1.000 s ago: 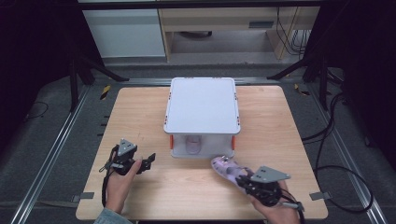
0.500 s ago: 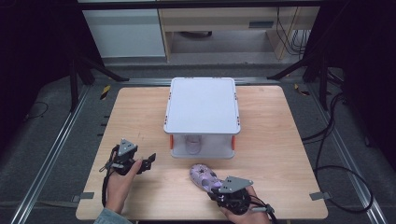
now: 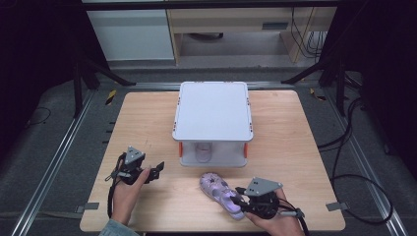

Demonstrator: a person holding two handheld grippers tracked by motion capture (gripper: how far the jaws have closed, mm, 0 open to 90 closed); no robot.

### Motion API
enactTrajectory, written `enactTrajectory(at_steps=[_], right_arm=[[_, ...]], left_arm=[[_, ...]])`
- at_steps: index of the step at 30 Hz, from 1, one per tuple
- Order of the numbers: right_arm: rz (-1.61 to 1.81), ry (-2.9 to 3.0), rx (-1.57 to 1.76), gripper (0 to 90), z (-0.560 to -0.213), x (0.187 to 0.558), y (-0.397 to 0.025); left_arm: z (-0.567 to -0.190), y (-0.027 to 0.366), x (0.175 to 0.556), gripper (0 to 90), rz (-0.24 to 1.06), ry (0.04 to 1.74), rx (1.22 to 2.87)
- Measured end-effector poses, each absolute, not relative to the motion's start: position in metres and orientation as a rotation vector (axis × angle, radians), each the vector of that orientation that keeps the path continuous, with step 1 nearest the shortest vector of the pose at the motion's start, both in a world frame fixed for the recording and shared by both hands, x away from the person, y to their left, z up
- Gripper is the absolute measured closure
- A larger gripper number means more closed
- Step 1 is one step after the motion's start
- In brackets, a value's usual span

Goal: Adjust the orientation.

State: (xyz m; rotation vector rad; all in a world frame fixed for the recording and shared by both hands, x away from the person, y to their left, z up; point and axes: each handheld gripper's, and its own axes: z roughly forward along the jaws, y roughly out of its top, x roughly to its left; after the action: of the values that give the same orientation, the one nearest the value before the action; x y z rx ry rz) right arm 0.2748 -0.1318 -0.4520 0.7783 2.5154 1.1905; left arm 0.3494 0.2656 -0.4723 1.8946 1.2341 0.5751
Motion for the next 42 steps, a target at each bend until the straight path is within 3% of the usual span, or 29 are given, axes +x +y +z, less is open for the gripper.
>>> enactTrajectory(at_steps=[7, 10, 15, 28, 42], right_arm=[[1.107, 2.563, 0.776, 64.7, -0.467, 0.295, -0.124], [1.096, 2.579, 0.772, 75.0, -0.472, 0.298, -0.121], [1.109, 2.573, 0.773, 81.8, -0.472, 0.297, -0.123], [1.39, 2.434, 0.995, 82.9, -0.469, 0.286, -0.141], [1.492, 2.207, 1.197, 83.1, -0.467, 0.303, -0.154]], left_arm=[[-0.472, 0.266, 0.35, 14.9, 0.569, 1.233, 1.892], [-0.472, 0.266, 0.35, 15.0, 0.571, 1.231, 1.894], [-0.472, 0.266, 0.35, 14.9, 0.571, 1.235, 1.893], [-0.472, 0.266, 0.35, 15.0, 0.573, 1.231, 1.894], [-0.473, 0.265, 0.351, 14.9, 0.57, 1.226, 1.9]])
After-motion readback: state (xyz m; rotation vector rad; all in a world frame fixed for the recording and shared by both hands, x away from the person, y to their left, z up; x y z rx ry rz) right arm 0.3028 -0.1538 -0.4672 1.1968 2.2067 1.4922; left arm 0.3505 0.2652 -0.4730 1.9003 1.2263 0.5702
